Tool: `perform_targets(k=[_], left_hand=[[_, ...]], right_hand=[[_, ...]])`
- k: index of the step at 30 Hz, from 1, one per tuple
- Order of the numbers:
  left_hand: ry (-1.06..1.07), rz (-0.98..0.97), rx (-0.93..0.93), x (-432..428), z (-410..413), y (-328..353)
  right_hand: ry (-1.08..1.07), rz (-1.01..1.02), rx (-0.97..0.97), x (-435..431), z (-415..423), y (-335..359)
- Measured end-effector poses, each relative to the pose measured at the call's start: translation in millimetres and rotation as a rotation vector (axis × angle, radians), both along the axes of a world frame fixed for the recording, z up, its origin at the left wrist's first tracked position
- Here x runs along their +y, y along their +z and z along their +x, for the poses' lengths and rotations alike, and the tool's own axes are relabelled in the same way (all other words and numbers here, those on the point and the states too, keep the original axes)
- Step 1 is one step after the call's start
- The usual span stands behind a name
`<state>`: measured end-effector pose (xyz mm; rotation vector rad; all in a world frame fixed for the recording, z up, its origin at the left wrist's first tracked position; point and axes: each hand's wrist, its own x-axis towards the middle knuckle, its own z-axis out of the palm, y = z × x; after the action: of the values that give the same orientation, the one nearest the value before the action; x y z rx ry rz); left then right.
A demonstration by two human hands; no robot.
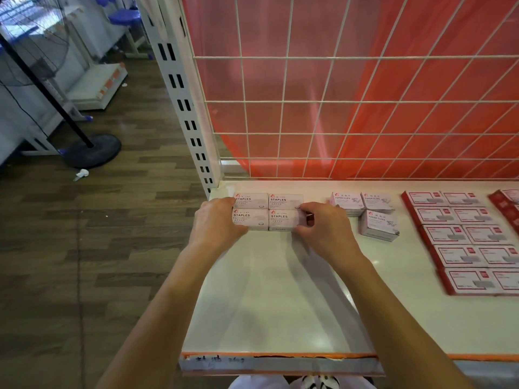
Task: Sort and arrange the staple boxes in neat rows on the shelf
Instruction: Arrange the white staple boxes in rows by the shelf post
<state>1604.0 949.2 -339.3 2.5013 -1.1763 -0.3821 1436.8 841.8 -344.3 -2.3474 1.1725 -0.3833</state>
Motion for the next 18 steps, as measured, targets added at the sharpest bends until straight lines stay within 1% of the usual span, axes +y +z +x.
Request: perform_targets(k=[7,15,18], left_hand=[[-0.009,-0.028,-0.033,4,-4,1],[0.0,-0.043,-0.014,5,-3,-2],[-0.022,-0.024,0.011,5,-3,-1]], right_hand=[[-0.005,-0.034,0.047,3,-2,1],[-0.033,-0.038,0.075,9,3,6],[0.017,-0.024,0.083,5,2,1]])
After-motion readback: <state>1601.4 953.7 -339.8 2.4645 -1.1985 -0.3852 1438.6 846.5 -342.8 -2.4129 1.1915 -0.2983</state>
